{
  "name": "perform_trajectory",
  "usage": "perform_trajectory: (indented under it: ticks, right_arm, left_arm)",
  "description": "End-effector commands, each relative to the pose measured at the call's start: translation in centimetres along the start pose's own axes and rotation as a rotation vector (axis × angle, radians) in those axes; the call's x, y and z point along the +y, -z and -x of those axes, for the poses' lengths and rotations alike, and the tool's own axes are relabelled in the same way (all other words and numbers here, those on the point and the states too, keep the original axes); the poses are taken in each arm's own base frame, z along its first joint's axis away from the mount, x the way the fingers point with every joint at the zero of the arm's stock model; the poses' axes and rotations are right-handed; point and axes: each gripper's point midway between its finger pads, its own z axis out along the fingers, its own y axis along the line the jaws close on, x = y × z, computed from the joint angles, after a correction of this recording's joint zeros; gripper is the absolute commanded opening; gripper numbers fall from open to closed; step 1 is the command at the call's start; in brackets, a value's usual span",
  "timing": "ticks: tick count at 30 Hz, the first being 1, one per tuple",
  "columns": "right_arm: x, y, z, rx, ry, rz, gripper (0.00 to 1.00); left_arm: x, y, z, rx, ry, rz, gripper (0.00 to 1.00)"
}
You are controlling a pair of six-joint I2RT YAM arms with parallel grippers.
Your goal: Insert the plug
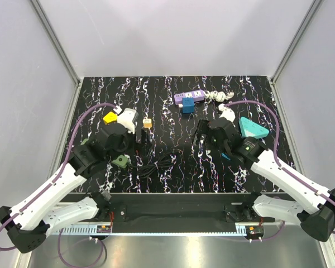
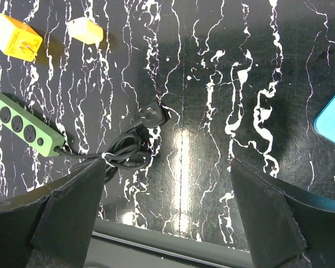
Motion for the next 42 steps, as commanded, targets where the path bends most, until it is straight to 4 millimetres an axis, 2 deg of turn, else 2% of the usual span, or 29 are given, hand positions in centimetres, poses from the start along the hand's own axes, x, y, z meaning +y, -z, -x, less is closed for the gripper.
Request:
perform_trajectory:
  ticks: [1, 5, 7, 9, 13, 14, 16, 17, 18, 20, 21, 22, 23, 25, 26, 29, 35, 38, 42]
  right_arm:
    - [1.0, 0.3, 1.7, -0.051, -0.013, 0.013, 1.00]
    - [0.7, -0.5, 1.1, -0.026, 0.026, -0.011, 1.00]
    - [1.4, -0.9, 1.0, 0.012, 0.073, 0.000, 1.00]
    - [2.1, -1.8, 2.2, -0.007, 0.121, -0.010, 1.00]
    - [1.0, -5.3, 6.0, -0.073, 0.183, -0.139, 1.00]
    - [0.2, -7.1, 7.2, -0.071, 0.184, -0.178, 1.00]
    - [0.2, -9.4, 8.3, -0.056, 0.166, -0.146, 1.00]
    - [-1.2, -11.6, 9.0, -0.043, 0.155, -0.174, 1.00]
    - [-0.9, -12.7, 10.0, -0.066, 0.146, -0.153, 0.99]
    - [-1.0, -15.1, 10.6, -0.070, 0.194, -0.139, 0.98]
    - [-1.0, -17.4, 11.0, -0.068, 0.207, -0.154, 0.97]
    - [-1.2, -18.6, 11.2, -0.065, 0.223, -0.174, 0.95]
    - [-1.1, -20.7, 11.4, -0.054, 0.251, -0.181, 0.93]
    - [-1.1, -22.7, 11.4, -0.039, 0.287, -0.187, 0.91]
    - [-1.0, -24.3, 11.5, -0.038, 0.292, -0.189, 0.90]
    - [-1.2, -27.0, 11.8, -0.025, 0.308, -0.177, 0.89]
    - [-3.5, -29.9, 12.5, -0.028, 0.319, -0.238, 0.89]
    - [-4.0, -31.1, 12.0, -0.005, 0.333, -0.224, 0.88]
    - [-4.0, -32.2, 11.3, 0.025, 0.346, -0.181, 0.81]
  left_arm:
    - [0.1, -0.1, 0.6, -0.037, -0.012, -0.002, 0.99]
    - [0.9, -0.5, 0.3, -0.039, -0.015, 0.042, 0.99]
    - [2.1, -1.0, -0.4, -0.033, -0.025, 0.101, 0.99]
    - [2.8, -1.4, -0.9, -0.020, -0.045, 0.133, 0.99]
    - [3.6, -2.2, -2.8, 0.021, -0.065, 0.164, 0.99]
    - [3.8, -2.3, -3.1, 0.025, -0.069, 0.170, 0.99]
    - [3.9, -2.5, -3.5, 0.041, -0.087, 0.174, 0.99]
    - [4.0, -2.7, -3.5, 0.048, -0.094, 0.177, 0.99]
    - [4.0, -2.7, -3.5, 0.050, -0.097, 0.181, 0.99]
    - [4.0, -2.4, -3.1, 0.034, -0.090, 0.182, 0.99]
    - [4.1, -2.3, -3.1, 0.032, -0.085, 0.187, 0.99]
    - [4.1, -2.3, -3.1, 0.027, -0.078, 0.185, 0.99]
    - [4.1, -2.1, -3.0, 0.021, -0.075, 0.183, 0.99]
    - [4.2, -2.1, -3.2, 0.020, -0.076, 0.186, 0.99]
    - [4.2, -2.0, -3.2, 0.021, -0.079, 0.187, 0.99]
    - [4.4, -2.0, -3.0, 0.014, -0.082, 0.195, 0.99]
    - [4.6, -2.2, -3.0, 0.020, -0.084, 0.214, 0.99]
    - [4.6, -2.5, -3.2, 0.035, -0.093, 0.214, 0.99]
    - [4.3, -3.0, -3.3, 0.054, -0.099, 0.209, 0.99]
